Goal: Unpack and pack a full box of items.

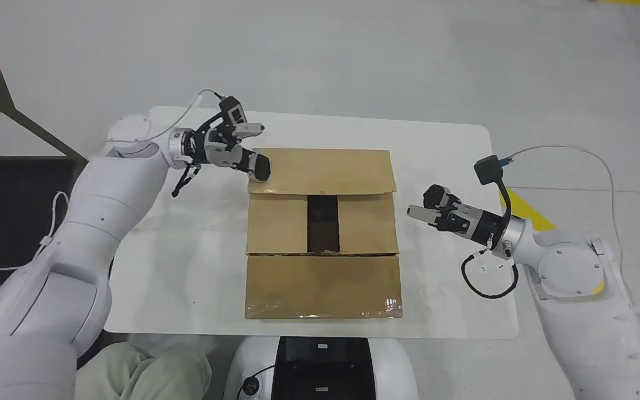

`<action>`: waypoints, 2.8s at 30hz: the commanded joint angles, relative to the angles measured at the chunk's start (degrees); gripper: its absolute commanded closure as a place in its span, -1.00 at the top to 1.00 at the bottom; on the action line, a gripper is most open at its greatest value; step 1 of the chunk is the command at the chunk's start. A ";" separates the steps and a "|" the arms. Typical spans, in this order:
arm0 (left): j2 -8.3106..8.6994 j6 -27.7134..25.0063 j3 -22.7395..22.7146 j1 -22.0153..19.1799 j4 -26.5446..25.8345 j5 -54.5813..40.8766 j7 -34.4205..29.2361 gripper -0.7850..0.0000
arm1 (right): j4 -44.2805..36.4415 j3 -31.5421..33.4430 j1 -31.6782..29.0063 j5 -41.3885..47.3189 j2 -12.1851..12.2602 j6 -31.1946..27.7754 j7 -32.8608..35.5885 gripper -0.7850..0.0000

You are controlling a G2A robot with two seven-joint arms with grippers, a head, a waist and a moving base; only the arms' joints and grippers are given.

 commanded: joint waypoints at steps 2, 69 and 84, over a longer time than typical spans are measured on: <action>-0.16 -0.05 0.63 -0.50 1.93 -0.10 0.00 1.00 | 0.00 0.00 0.00 0.00 0.00 0.00 0.00 1.00; -0.92 -1.98 3.19 -2.63 5.26 3.16 0.00 1.00 | -10.29 5.83 -17.00 10.55 1.06 12.43 3.03 1.00; -0.92 -1.98 3.19 -2.63 5.26 3.16 0.00 1.00 | -8.89 4.81 -24.94 15.09 1.07 10.55 0.37 1.00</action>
